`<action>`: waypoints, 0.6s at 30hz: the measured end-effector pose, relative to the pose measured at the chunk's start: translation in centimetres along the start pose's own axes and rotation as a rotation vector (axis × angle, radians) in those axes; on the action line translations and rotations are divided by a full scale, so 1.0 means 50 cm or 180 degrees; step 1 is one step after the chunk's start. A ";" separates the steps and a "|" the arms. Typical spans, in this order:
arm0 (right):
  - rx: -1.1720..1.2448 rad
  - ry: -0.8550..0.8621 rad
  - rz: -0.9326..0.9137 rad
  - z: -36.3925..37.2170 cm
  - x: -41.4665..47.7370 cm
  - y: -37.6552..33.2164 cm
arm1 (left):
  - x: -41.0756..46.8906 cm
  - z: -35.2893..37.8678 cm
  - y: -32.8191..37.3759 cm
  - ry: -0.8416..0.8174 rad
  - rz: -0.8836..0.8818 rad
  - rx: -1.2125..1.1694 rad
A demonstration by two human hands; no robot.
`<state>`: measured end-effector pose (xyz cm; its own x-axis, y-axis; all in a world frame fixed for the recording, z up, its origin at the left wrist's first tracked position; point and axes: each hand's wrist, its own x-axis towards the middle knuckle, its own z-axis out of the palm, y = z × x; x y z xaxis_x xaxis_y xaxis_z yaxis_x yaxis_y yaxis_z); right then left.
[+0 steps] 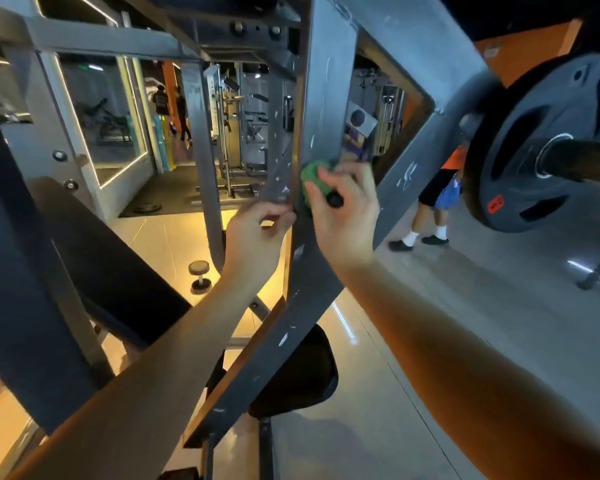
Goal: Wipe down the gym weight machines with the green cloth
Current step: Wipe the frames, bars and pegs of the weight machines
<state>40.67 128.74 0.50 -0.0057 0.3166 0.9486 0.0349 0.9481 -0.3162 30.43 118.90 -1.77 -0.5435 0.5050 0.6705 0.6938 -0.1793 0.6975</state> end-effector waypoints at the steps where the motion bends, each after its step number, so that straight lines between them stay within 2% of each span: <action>1: -0.0029 -0.0165 0.0110 -0.003 -0.045 0.005 | -0.016 0.004 -0.012 -0.0003 -0.0065 -0.0048; 3: -0.0127 -0.0472 0.0235 -0.015 -0.110 0.013 | -0.041 0.011 -0.033 0.0007 -0.0136 -0.0129; 5: -0.0169 -0.0649 0.0248 -0.022 -0.098 0.014 | -0.056 0.013 -0.045 0.0010 -0.0186 -0.0132; 9: -0.0198 -0.0103 0.0032 -0.013 0.062 -0.012 | -0.060 0.025 -0.061 0.0070 -0.0294 -0.0238; 12: -0.0153 0.0000 -0.0103 -0.003 0.059 -0.011 | -0.063 0.029 -0.061 0.0079 -0.0400 -0.0202; 18: -0.0400 -0.0927 0.0207 -0.027 -0.192 0.035 | -0.098 0.024 -0.074 -0.0110 -0.0285 0.0147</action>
<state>42.15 127.33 -9.16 -0.2844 0.3892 0.8762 0.1676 0.9200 -0.3542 31.08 118.09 -7.97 -0.5882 0.5461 0.5964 0.6647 -0.0935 0.7412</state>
